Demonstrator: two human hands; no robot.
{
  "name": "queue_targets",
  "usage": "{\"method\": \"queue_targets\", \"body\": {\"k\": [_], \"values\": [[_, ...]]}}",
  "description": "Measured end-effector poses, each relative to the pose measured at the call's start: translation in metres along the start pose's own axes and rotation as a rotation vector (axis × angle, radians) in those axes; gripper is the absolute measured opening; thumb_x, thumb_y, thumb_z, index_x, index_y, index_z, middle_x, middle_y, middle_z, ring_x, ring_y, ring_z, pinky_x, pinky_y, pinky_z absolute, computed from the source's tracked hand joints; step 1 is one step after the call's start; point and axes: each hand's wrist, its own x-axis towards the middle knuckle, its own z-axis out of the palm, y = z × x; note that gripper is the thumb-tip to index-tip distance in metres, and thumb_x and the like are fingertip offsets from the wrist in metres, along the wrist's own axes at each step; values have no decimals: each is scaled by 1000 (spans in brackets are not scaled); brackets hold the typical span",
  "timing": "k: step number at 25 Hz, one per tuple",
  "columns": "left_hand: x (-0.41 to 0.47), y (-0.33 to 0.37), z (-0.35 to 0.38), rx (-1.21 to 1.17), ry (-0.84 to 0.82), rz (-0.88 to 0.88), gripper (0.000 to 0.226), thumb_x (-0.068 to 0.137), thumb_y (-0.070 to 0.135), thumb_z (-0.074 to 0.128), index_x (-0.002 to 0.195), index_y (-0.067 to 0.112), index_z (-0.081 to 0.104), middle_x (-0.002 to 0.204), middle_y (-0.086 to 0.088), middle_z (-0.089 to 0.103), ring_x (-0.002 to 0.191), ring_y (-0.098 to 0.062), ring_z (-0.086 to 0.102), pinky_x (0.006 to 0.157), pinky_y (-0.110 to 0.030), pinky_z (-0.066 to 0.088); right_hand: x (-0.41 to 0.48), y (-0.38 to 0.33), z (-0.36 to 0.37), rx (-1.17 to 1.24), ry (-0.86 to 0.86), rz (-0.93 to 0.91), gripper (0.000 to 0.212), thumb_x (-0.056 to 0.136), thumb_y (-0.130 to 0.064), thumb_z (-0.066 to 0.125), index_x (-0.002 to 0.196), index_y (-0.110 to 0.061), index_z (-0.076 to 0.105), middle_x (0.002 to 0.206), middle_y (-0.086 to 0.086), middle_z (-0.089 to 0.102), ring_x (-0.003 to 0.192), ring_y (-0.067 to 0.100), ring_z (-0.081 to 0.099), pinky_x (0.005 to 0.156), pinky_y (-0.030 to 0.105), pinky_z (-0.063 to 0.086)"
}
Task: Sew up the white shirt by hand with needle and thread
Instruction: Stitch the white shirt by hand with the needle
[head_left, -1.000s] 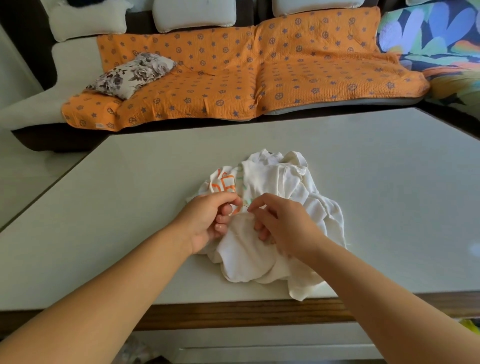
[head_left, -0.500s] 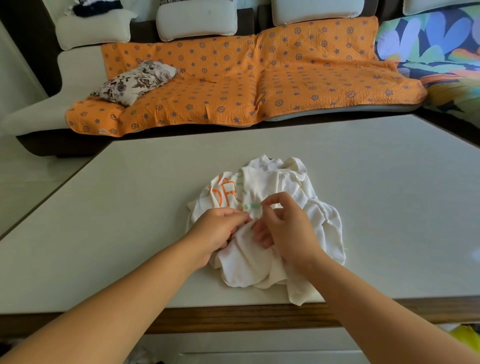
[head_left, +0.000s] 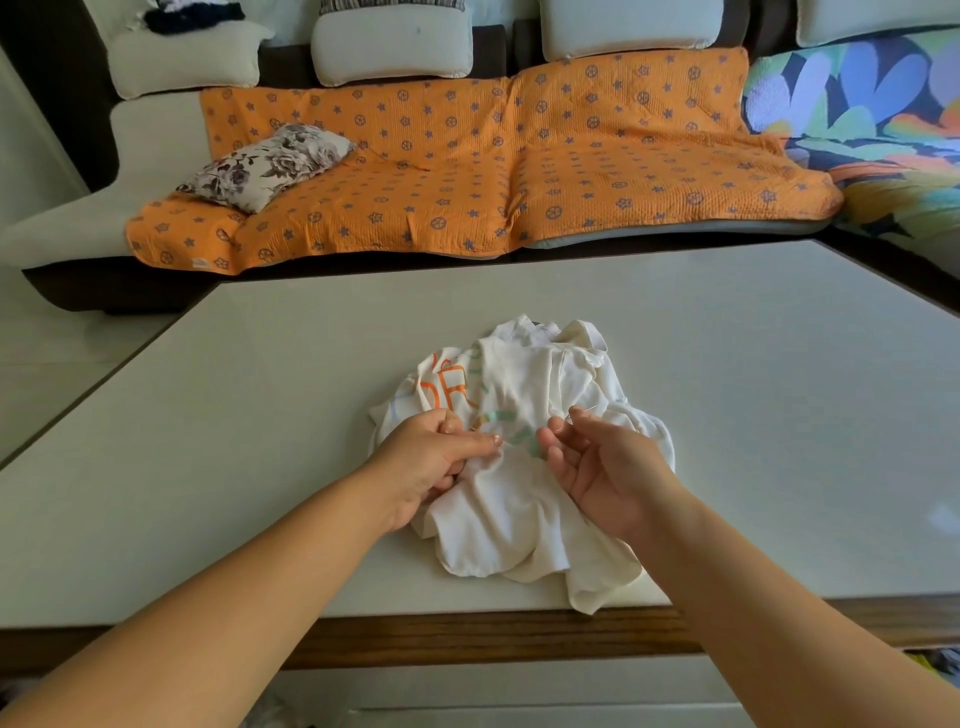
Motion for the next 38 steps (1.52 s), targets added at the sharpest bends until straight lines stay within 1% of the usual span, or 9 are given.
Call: {"method": "queue_targets", "body": {"k": [7, 11, 13, 14, 16, 17, 25, 35, 38], "values": [[8, -2, -1, 72, -26, 86, 53, 81, 0, 73, 71, 24, 27, 46, 12, 39, 41, -4, 31, 40, -18, 24, 4, -3, -2, 46, -17, 35, 12, 102, -5, 39, 96, -10, 48, 65, 6, 54, 49, 16, 62, 44, 22, 53], [9, -5, -3, 88, -22, 89, 49, 78, -4, 72, 73, 23, 31, 70, -10, 52, 62, -16, 46, 44, -19, 31, 9, -4, -5, 44, -15, 28, 12, 102, -4, 39, 94, -9, 48, 61, 5, 52, 45, 15, 59, 43, 21, 51], [10, -6, -3, 72, -9, 104, 47, 74, -6, 74, 74, 20, 34, 85, -17, 55, 82, -24, 54, 57, -23, 46, 9, -6, -4, 37, -10, 22, 17, 101, -3, 39, 89, -9, 48, 60, 4, 51, 44, 14, 57, 42, 20, 49], [10, -6, -3, 66, -5, 107, 45, 68, -3, 77, 75, 19, 37, 87, -18, 58, 88, -26, 58, 71, -30, 52, 8, -6, -4, 33, -8, 19, 19, 101, -3, 38, 87, -9, 48, 60, 4, 50, 43, 14, 56, 42, 20, 48], [9, -6, -3, 106, -6, 123, 41, 59, 7, 78, 78, 17, 43, 85, -16, 64, 93, -27, 62, 96, -44, 49, 7, -7, -4, 42, 4, 13, 20, 101, -1, 37, 85, -10, 47, 62, 4, 48, 44, 13, 54, 41, 20, 47], [9, -7, -3, 140, -10, 133, 41, 59, 9, 78, 80, 17, 45, 85, -14, 67, 92, -25, 63, 99, -46, 47, 7, -9, -5, 55, 19, 5, 20, 100, -1, 37, 85, -10, 47, 62, 4, 47, 44, 13, 52, 41, 19, 46], [12, -8, -6, 231, 30, 86, 61, 44, 25, 80, 99, 17, 55, 94, -9, 75, 99, -29, 69, 99, -47, 50, 2, -45, -27, 138, 213, -140, 24, 100, 0, 36, 80, -9, 45, 63, 3, 41, 47, 12, 44, 38, 16, 40], [15, -10, -5, 272, 83, 62, 54, 47, 23, 80, 96, 17, 57, 92, -4, 76, 98, -25, 68, 96, -41, 52, -9, -91, -72, 135, 376, -279, 23, 100, 1, 32, 83, -9, 44, 68, 1, 41, 53, 12, 44, 39, 16, 39], [14, -10, 0, 372, 59, 85, 38, 67, 13, 81, 94, 16, 55, 97, -8, 74, 94, -23, 65, 88, -31, 48, -14, -88, -71, 98, 394, -295, 22, 101, -1, 34, 84, -10, 46, 69, 2, 42, 53, 13, 47, 40, 17, 42]]}}
